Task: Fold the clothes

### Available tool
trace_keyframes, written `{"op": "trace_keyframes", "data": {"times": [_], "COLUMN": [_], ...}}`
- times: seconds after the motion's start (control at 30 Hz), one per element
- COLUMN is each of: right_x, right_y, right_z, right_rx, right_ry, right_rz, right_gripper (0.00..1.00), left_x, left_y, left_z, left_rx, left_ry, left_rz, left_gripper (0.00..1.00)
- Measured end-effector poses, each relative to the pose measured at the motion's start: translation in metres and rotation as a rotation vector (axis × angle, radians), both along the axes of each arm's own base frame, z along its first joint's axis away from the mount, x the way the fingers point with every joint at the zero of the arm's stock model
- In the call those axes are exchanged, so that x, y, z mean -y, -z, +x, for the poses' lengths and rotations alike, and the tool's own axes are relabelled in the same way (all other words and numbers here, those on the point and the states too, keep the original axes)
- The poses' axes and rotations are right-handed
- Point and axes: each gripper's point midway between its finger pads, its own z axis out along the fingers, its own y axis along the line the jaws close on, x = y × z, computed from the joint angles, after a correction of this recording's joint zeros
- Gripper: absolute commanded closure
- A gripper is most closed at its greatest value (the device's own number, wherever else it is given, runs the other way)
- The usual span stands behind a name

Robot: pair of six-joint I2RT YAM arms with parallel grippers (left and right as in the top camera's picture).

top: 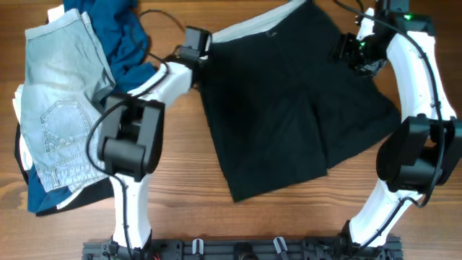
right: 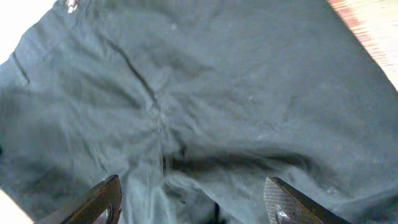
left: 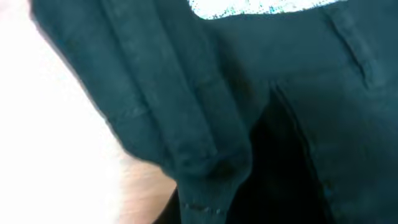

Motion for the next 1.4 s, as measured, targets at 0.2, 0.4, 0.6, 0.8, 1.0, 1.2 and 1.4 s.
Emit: {"op": "trace_keyframes", "data": {"times": [0.2, 0.4, 0.6, 0.8, 1.0, 1.2, 1.4], "right_x": [-0.034, -0.047, -0.049, -0.034, -0.001, 0.020, 0.032], "right_y": [0.043, 0.074, 0.119, 0.126, 0.131, 0.137, 0.137], "right_z": [-0.027, -0.051, -0.075, -0.065, -0.026, 0.026, 0.084], "right_rx": [-0.106, -0.191, -0.238, -0.151, 0.008, 0.152, 0.297], "right_ry": [-0.058, -0.059, -0.014, 0.094, 0.209, 0.272, 0.308], "right_rz": [0.010, 0.017, 0.020, -0.070, -0.239, -0.348, -0.400], "right_gripper": [0.26, 0.25, 0.25, 0.33, 0.36, 0.36, 0.36], "left_x": [-0.100, -0.116, -0.107, -0.101, -0.100, -0.099, -0.099], "left_y": [-0.011, -0.020, -0.059, -0.159, -0.174, -0.177, -0.179], "left_z": [-0.110, -0.154, -0.130, -0.083, -0.074, -0.069, -0.065], "left_rx": [-0.473, -0.650, -0.545, -0.180, -0.114, -0.087, -0.071], "left_ry": [-0.261, -0.305, -0.248, -0.213, -0.211, -0.211, -0.210], "left_rz": [0.061, 0.075, 0.045, -0.030, -0.044, -0.050, -0.054], "left_gripper": [0.25, 0.16, 0.05, 0.00, 0.00, 0.00, 0.00]}}
